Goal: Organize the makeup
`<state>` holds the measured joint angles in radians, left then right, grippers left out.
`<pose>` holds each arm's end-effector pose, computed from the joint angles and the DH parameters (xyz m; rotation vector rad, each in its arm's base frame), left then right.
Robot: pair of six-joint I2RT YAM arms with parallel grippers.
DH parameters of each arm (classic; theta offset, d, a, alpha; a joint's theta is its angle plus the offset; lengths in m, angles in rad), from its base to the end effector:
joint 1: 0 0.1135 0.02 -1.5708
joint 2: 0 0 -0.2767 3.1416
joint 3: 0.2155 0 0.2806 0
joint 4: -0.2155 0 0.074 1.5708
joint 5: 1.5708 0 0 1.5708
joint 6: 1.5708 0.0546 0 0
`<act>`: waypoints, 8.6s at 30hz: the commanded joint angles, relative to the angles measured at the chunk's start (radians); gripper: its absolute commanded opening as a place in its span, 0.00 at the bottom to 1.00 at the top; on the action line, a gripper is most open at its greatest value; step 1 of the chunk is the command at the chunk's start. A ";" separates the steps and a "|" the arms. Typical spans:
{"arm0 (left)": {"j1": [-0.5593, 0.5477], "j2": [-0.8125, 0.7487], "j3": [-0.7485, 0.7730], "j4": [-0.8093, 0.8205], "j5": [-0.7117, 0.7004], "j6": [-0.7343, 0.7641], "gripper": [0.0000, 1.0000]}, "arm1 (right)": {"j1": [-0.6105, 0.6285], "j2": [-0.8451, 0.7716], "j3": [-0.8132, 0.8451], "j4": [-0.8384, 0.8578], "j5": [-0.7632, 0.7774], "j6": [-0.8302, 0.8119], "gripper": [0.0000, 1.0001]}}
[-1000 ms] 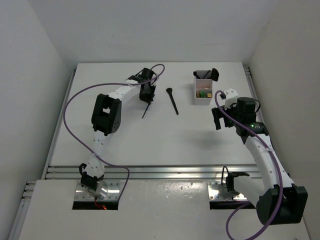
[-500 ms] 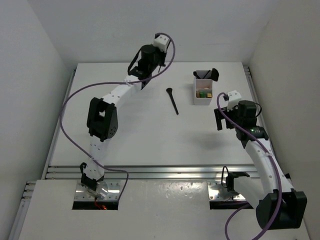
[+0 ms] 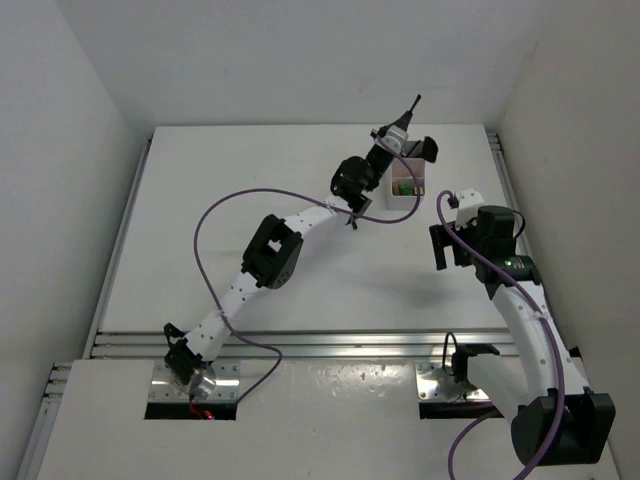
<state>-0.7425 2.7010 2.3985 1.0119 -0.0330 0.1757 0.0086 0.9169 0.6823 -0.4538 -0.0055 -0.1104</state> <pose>0.4782 -0.4364 0.2909 0.3582 0.7954 -0.5167 0.2315 0.0023 0.2461 -0.1373 2.2555 -0.0481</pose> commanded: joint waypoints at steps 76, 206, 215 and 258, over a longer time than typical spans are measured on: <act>0.207 -0.569 -0.484 -1.303 -0.007 -0.699 0.56 | 0.102 0.126 0.122 -0.003 0.081 0.041 1.00; 0.077 0.042 -0.022 0.149 0.168 -0.462 0.00 | 0.056 0.204 0.486 -0.287 -0.102 -0.106 1.00; 0.086 0.023 -0.013 0.128 0.249 -0.521 0.00 | -0.041 0.480 0.755 0.036 -0.416 0.053 1.00; 0.048 -0.148 -0.240 0.071 0.300 -0.420 0.99 | -0.016 0.869 0.885 0.659 -0.430 0.421 0.00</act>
<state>-0.6868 2.6747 2.1921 1.0695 0.2253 -0.2726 -0.0212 1.8252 1.5631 0.1341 -0.4545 0.3683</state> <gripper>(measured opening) 0.970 0.112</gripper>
